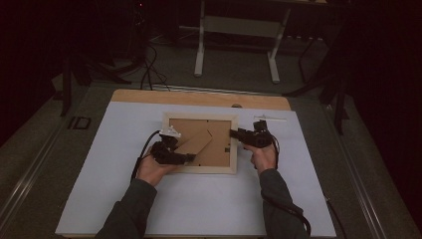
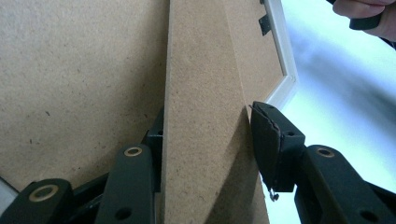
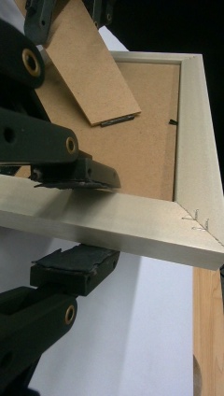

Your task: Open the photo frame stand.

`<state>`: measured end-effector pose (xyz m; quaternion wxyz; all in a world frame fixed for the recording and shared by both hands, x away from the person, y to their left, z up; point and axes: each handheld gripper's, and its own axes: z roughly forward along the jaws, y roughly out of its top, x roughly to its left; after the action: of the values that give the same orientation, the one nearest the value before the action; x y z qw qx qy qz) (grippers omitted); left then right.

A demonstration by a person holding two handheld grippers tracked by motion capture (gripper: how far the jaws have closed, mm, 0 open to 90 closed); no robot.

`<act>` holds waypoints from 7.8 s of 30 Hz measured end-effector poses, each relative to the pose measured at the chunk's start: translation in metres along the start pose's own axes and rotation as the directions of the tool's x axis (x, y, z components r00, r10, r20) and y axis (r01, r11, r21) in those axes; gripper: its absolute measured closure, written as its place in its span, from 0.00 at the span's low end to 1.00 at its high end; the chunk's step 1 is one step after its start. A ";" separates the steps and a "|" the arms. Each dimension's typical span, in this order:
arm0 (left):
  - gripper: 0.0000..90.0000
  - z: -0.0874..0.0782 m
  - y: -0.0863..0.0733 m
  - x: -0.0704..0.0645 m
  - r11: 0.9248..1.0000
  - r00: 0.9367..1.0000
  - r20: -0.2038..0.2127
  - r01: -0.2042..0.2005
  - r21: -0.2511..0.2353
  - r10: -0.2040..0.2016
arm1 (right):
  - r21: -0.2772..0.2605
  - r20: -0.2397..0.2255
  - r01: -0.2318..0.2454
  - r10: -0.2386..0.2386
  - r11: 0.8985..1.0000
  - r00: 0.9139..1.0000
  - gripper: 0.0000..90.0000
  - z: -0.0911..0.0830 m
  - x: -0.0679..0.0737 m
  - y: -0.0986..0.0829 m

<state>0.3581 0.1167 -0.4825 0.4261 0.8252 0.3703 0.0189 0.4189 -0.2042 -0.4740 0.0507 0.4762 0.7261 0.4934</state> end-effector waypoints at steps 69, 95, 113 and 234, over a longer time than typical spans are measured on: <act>0.78 0.010 0.020 -0.013 0.994 0.987 -0.121 -0.105 -0.020 0.102 | -0.118 0.074 0.147 -0.139 0.982 0.988 0.68 -0.030 0.014 0.021; 0.82 0.020 0.022 -0.024 0.989 0.976 -0.176 -0.139 -0.042 0.130 | -0.139 0.102 0.225 -0.212 0.965 0.972 0.63 -0.029 0.029 0.027; 0.83 0.024 0.020 -0.033 0.988 0.974 -0.177 -0.152 -0.040 0.142 | -0.122 0.108 0.250 -0.237 0.961 0.965 0.62 -0.027 0.029 0.023; 0.71 -0.027 -0.012 -0.030 0.980 0.988 -0.137 -0.095 -0.175 0.071 | -0.055 0.075 0.377 -0.373 0.924 0.925 0.64 -0.045 0.016 -0.029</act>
<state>0.3197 0.1205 -0.4649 0.4732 0.7948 0.3592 0.1240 0.3673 -0.2244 -0.4670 0.1834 0.3418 0.7844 0.4840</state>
